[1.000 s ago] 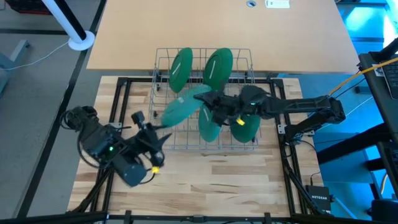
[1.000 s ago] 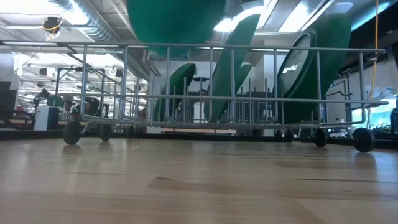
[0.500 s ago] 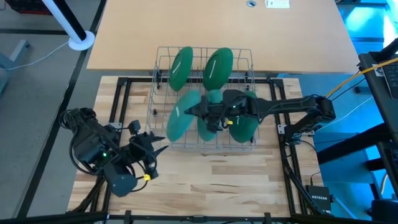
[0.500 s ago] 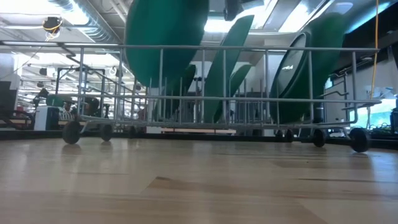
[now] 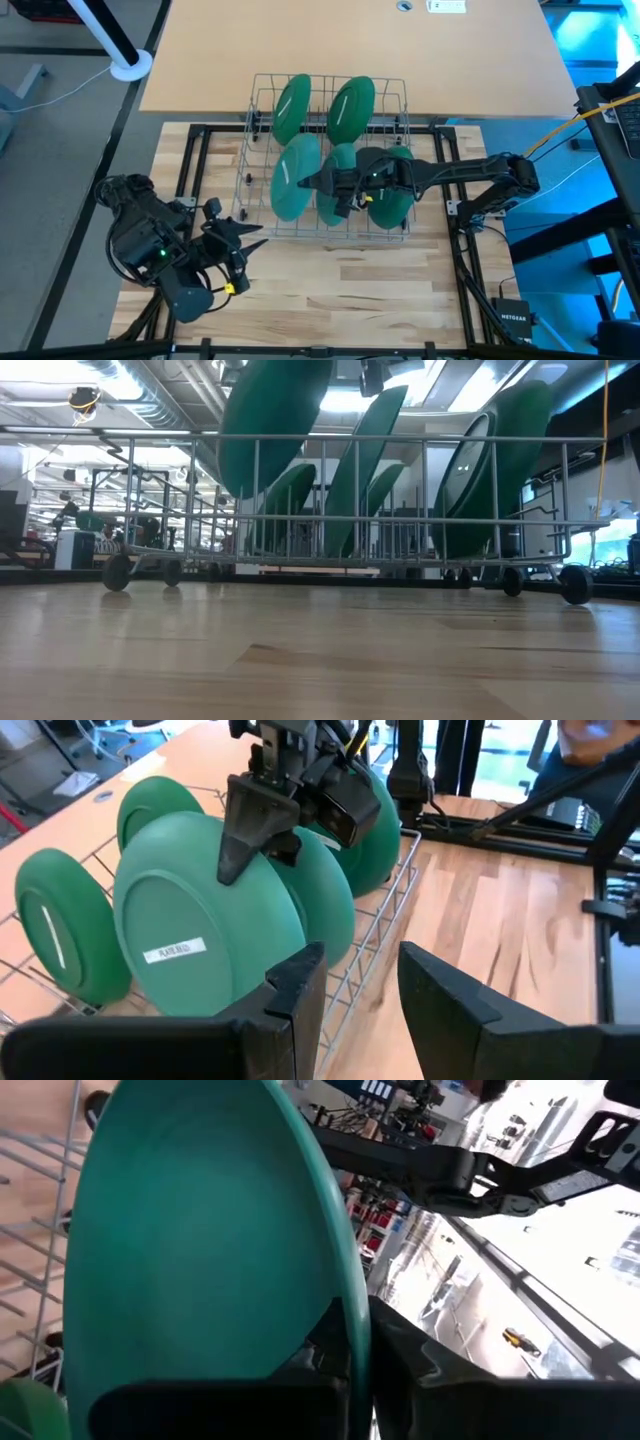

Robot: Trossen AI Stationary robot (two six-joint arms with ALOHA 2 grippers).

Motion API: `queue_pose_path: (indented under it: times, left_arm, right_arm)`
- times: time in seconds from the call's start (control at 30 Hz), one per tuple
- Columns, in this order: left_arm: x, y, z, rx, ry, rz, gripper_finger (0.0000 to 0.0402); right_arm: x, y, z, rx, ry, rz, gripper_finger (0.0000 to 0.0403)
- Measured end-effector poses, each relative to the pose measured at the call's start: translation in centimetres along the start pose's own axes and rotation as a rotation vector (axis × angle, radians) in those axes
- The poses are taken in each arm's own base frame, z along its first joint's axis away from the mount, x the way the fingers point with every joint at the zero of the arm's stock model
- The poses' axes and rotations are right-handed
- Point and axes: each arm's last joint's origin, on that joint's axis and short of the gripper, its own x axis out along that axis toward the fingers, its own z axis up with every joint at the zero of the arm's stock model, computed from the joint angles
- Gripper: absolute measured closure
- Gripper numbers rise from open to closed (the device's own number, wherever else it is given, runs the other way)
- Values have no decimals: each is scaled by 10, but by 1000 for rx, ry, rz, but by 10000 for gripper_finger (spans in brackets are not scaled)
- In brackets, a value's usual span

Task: Sort dishes
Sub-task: Put the light green plate in the dish rack

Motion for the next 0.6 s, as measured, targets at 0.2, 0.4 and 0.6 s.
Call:
queue_pose_path:
  times: [0.2,0.4,0.6]
  left_arm:
    - [0,0,0,-66,0,0,284]
    - [0,0,0,-90,-1,1,284]
    - [0,0,0,-111,-5,5,284]
  right_arm:
    - [0,3,1,-5,-14,32,387]
    - [0,11,5,-3,-50,114,387]
    - [3,17,7,-2,-65,149,387]
